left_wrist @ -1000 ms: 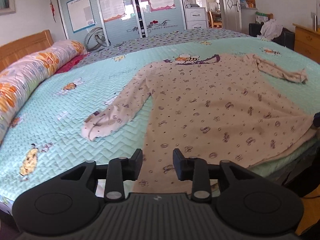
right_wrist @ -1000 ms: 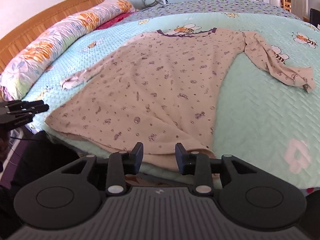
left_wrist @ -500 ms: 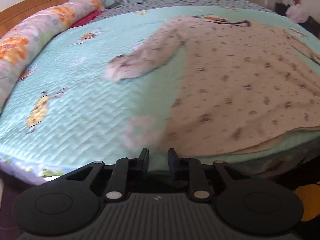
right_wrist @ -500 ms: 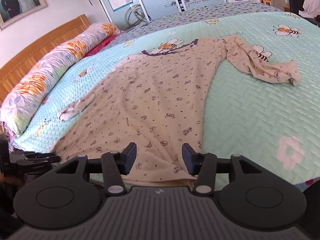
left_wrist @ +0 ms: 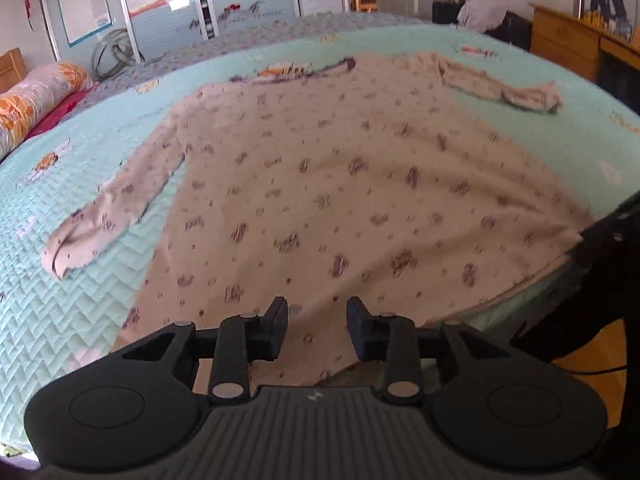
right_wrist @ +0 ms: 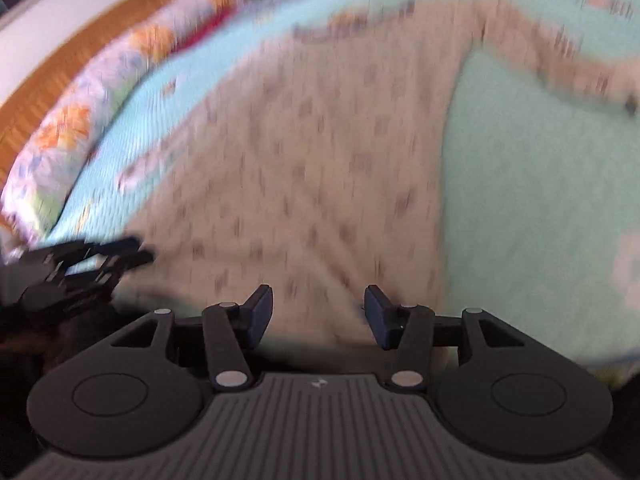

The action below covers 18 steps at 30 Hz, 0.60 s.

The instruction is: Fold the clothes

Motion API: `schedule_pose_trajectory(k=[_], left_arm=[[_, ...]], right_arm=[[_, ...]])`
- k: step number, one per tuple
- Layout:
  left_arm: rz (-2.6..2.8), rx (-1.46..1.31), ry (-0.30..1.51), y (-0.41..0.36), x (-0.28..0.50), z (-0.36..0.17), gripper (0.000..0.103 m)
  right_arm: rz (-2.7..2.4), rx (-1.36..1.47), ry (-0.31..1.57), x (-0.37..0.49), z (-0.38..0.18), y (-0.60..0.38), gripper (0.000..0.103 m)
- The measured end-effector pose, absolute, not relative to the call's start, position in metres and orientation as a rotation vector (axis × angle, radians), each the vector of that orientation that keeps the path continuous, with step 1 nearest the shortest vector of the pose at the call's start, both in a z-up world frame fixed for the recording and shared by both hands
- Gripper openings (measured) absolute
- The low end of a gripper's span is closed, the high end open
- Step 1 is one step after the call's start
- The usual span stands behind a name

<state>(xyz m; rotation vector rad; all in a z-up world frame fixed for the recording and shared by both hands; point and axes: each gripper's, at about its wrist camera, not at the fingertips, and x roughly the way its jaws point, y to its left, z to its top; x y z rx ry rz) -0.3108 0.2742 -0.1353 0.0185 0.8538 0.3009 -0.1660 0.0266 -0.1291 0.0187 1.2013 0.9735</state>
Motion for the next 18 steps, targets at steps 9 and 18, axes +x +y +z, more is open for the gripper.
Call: schedule_pose_trajectory(k=[9, 18], left_arm=[[0.553, -0.14, 0.78, 0.339, -0.375, -0.11, 0.033], [0.45, -0.027, 0.853, 0.311, -0.343, -0.139, 0.039]], right_arm=[[0.988, 0.212, 0.976, -0.161, -0.088, -0.001, 0.053], [1.037, 0.078, 1.178, -0.164, -0.13, 0.049, 0.067]])
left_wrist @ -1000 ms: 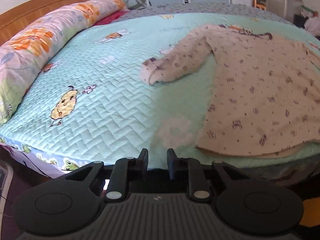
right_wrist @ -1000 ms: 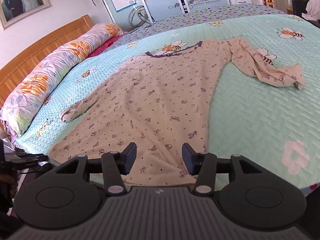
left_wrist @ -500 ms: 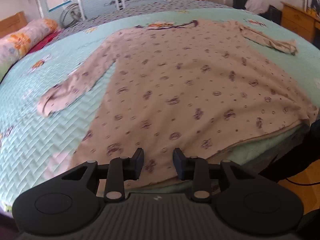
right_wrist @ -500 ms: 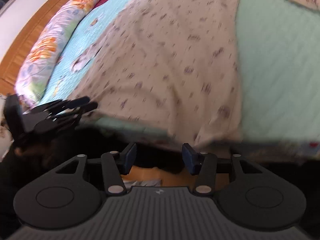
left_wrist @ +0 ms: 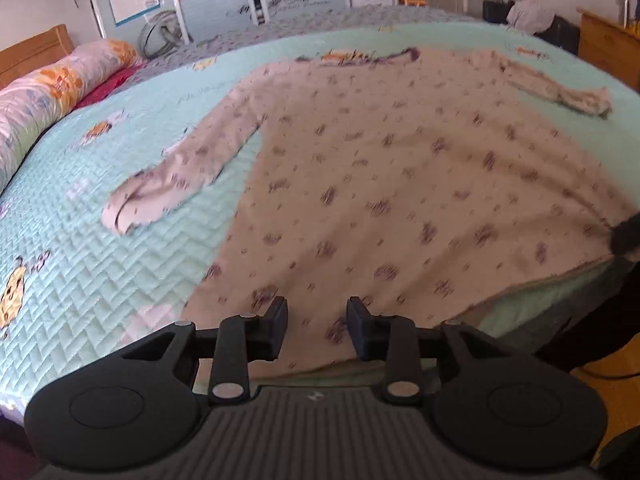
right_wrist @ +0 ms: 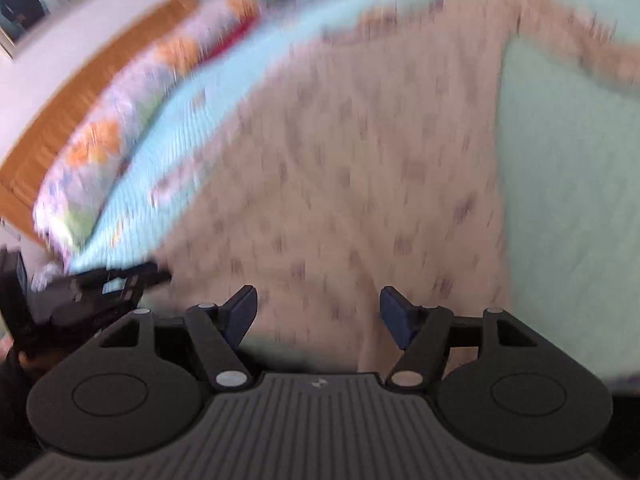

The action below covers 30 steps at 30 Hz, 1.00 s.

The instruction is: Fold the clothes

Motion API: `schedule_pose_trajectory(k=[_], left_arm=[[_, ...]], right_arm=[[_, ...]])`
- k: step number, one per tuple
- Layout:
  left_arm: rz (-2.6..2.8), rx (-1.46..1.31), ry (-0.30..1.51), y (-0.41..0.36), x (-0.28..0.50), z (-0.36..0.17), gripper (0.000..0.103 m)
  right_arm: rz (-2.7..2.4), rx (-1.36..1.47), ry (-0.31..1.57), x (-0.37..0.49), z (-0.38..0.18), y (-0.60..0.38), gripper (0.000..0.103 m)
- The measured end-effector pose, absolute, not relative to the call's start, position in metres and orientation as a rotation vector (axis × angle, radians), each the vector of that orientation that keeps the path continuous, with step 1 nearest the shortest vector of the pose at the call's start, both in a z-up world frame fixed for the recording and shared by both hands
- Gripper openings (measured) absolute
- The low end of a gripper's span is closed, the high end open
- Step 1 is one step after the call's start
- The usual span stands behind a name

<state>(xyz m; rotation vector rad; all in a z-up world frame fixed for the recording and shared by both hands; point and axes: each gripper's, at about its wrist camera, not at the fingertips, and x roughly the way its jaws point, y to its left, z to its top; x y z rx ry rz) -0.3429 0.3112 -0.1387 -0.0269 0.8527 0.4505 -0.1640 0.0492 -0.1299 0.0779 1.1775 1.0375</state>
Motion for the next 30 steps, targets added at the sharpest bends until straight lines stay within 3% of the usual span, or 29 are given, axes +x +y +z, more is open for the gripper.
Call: schedule_pose_trajectory(k=[7, 15, 18, 20, 22, 26, 30], left_arm=[[0.643, -0.089, 0.797, 0.352, -0.38, -0.116, 0.034], [0.465, 0.001, 0.736, 0.304, -0.352, -0.104, 0.036], [0.426, 0.01, 0.745, 0.29, -0.345, -0.107, 0.036], [0.418, 0.017, 0.753, 0.286, -0.344, -0.108, 0.036], [0.422, 0.009, 0.761, 0.287, -0.343, -0.11, 0.037], [0.433, -0.013, 0.773, 0.289, -0.342, -0.115, 0.038], [0.427, -0.021, 0.776, 0.288, -0.342, -0.116, 0.038]], right_arm=[[0.972, 0.161, 1.003, -0.156, -0.097, -0.016, 0.066], [1.065, -0.504, 0.736, -0.191, -0.103, -0.024, 0.066], [1.13, -0.69, 0.663, -0.203, -0.11, -0.011, 0.054], [1.149, -0.793, 0.63, -0.211, -0.115, -0.003, 0.033], [1.167, -0.897, 0.595, -0.219, -0.119, 0.004, 0.019], [1.127, -0.98, 0.537, -0.221, -0.128, 0.011, 0.006], [1.14, -0.955, 0.549, -0.218, -0.128, 0.017, 0.001]])
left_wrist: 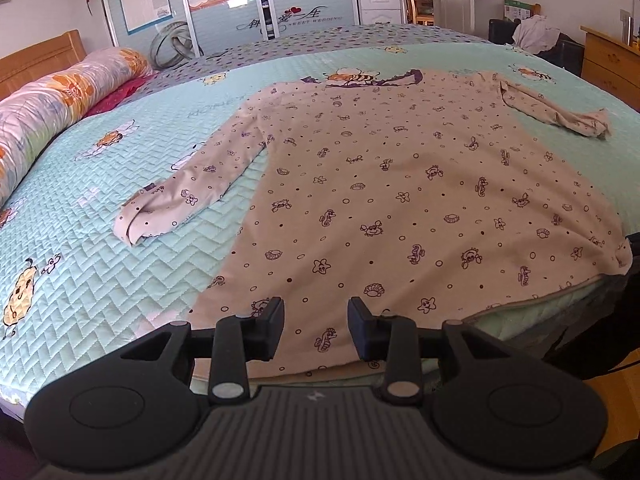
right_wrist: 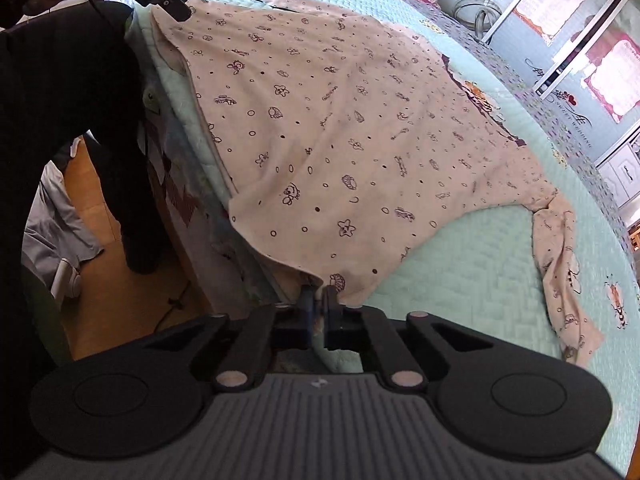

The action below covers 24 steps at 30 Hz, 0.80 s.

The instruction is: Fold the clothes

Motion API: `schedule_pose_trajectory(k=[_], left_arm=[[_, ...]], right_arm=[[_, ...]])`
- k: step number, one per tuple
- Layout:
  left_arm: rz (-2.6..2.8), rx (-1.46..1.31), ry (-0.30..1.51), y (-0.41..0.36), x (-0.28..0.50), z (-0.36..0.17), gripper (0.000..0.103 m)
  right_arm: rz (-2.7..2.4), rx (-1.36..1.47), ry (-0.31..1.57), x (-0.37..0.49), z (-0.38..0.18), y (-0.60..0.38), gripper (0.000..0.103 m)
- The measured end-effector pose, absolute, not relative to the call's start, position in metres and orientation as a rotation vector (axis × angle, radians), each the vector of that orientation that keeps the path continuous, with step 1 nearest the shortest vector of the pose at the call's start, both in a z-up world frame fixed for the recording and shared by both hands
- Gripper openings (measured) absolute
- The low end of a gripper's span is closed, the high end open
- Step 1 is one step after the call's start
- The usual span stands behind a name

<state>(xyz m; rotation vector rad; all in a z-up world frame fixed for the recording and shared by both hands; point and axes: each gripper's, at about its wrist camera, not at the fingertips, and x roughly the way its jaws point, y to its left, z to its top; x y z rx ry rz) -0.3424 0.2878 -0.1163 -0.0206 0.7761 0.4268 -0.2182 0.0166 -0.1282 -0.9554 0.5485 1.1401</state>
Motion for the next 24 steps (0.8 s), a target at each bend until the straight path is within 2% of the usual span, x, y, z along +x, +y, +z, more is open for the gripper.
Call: schedule_pose_trajectory(k=[3, 5, 8, 12, 14, 19, 22, 24], left_arm=[[0.433, -0.028, 0.772, 0.289, -0.344, -0.116, 0.038], [0.438, -0.037, 0.77, 0.29, -0.345, -0.115, 0.039], [0.442, -0.061, 0.767, 0.293, -0.344, -0.118, 0.039], [0.434, -0.074, 0.775, 0.291, -0.343, -0.123, 0.039], [0.426, -0.069, 0.776, 0.29, -0.343, -0.124, 0.039], [0.432, -0.078, 0.771, 0.292, -0.344, -0.123, 0.04], [0.43, -0.075, 0.778, 0.29, -0.343, -0.124, 0.04], [0.428, -0.074, 0.777, 0.29, -0.343, -0.123, 0.04]], right_arm=[[1.076, -0.676, 0.612, -0.193, -0.097, 0.015, 0.0], [0.978, -0.384, 0.686, -0.164, -0.07, -0.001, 0.0], [0.868, -0.083, 0.957, -0.129, -0.079, -0.03, 0.001], [0.865, 0.017, 1.083, -0.141, -0.109, -0.043, 0.001], [0.886, 0.08, 1.08, -0.15, -0.112, -0.047, 0.005], [0.804, 0.06, 1.045, -0.153, -0.115, -0.045, 0.003], [0.81, 0.393, 1.154, -0.139, -0.125, -0.056, 0.001], [0.963, 0.737, 1.236, -0.141, -0.129, -0.059, 0.001]])
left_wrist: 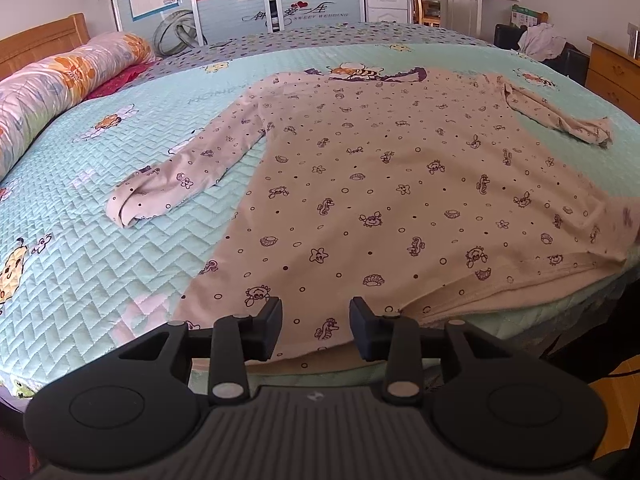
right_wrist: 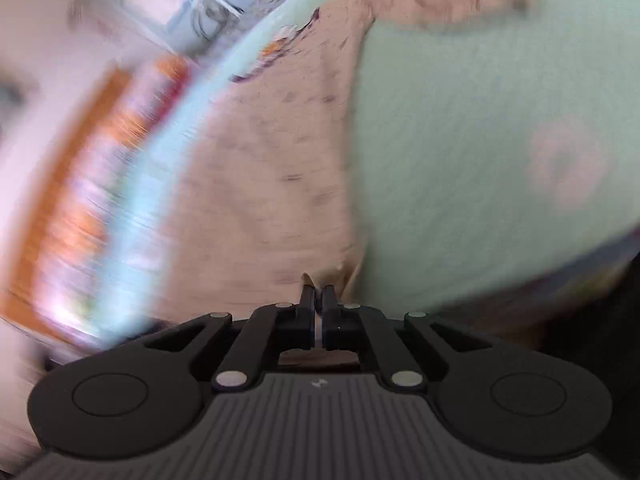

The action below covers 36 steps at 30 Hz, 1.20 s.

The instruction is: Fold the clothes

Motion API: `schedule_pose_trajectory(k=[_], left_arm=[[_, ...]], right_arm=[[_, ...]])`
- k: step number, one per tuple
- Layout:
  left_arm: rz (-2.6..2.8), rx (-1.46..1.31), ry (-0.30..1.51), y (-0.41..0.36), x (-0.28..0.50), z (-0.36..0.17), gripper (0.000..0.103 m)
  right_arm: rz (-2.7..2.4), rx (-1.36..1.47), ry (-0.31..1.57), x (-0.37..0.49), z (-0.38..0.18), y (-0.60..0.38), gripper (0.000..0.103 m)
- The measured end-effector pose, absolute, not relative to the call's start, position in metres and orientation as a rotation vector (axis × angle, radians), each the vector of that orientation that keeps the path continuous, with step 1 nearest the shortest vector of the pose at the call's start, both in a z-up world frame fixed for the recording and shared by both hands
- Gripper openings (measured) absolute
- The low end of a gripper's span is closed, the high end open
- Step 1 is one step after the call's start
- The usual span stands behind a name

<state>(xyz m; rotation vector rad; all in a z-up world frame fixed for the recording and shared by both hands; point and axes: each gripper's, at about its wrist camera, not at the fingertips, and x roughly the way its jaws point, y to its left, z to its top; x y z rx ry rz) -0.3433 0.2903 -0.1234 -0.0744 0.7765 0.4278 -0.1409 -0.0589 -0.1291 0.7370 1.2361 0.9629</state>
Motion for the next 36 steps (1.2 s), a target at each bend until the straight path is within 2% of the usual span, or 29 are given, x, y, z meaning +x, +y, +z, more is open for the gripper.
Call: schedule_pose_trajectory(k=[1, 3, 5, 8, 12, 14, 16, 19, 28, 29, 30, 31, 36], left_arm=[[0.427, -0.074, 0.775, 0.29, -0.343, -0.123, 0.04], [0.428, -0.082, 0.772, 0.291, -0.343, -0.123, 0.041], [0.425, -0.084, 0.772, 0.291, -0.343, -0.124, 0.041], [0.423, -0.087, 0.77, 0.29, -0.344, -0.124, 0.041], [0.425, -0.086, 0.774, 0.291, -0.343, -0.125, 0.042], [0.423, -0.081, 0.776, 0.29, -0.343, -0.125, 0.042], [0.424, -0.08, 0.776, 0.29, -0.343, -0.125, 0.042], [0.426, -0.081, 0.78, 0.29, -0.343, -0.126, 0.043], [0.428, -0.092, 0.795, 0.292, -0.342, -0.131, 0.047], [0.429, -0.095, 0.796, 0.292, -0.343, -0.131, 0.047], [0.431, -0.096, 0.796, 0.293, -0.343, -0.131, 0.047], [0.432, -0.097, 0.796, 0.293, -0.343, -0.131, 0.047], [0.446, -0.12, 0.794, 0.299, -0.343, -0.133, 0.049]], right_arm=[[1.023, 0.804, 1.234, -0.145, -0.124, -0.057, 0.001], [1.053, 0.705, 1.173, -0.151, -0.107, -0.053, 0.002], [0.989, 0.442, 1.085, -0.157, -0.096, -0.049, 0.007], [0.915, 0.187, 1.049, -0.164, -0.097, -0.046, 0.007], [0.904, 0.02, 0.927, -0.178, -0.092, -0.039, 0.009], [0.939, -0.088, 0.866, -0.185, -0.09, -0.024, 0.016], [0.988, -0.196, 0.807, -0.191, -0.088, -0.009, 0.017], [1.068, -0.362, 0.746, -0.2, -0.093, 0.017, 0.024], [1.163, -0.43, 0.869, -0.171, -0.127, 0.053, 0.024], [1.172, -0.42, 0.884, -0.169, -0.128, 0.053, 0.024], [1.183, -0.416, 0.9, -0.173, -0.126, 0.051, 0.018], [1.194, -0.413, 0.916, -0.177, -0.124, 0.049, 0.001], [1.252, -0.397, 0.945, -0.211, -0.101, 0.017, 0.0]])
